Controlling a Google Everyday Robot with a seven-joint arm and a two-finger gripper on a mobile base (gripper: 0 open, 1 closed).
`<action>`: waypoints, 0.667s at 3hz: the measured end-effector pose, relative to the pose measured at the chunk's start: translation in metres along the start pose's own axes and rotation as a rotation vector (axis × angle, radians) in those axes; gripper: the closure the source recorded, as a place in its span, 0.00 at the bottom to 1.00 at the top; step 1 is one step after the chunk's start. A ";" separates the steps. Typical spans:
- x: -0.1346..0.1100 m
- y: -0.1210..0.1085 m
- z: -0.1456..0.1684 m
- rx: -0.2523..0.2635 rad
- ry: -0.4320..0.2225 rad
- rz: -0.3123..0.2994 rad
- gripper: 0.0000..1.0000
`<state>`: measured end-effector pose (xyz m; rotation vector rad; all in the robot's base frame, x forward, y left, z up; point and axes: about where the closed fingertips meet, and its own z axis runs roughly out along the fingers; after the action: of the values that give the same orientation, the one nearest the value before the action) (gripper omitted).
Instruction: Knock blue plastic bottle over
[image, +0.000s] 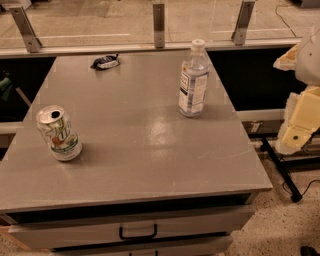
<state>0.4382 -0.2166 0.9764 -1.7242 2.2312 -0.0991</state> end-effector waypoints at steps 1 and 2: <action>0.000 0.000 0.000 0.000 0.000 0.000 0.00; -0.005 -0.016 0.012 0.036 -0.065 0.046 0.00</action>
Offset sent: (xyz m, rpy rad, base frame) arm 0.0774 0.0050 -0.0266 0.2593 -0.1586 -0.1359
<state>0.4574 -0.2143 0.9701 -1.6337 2.2074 -0.0713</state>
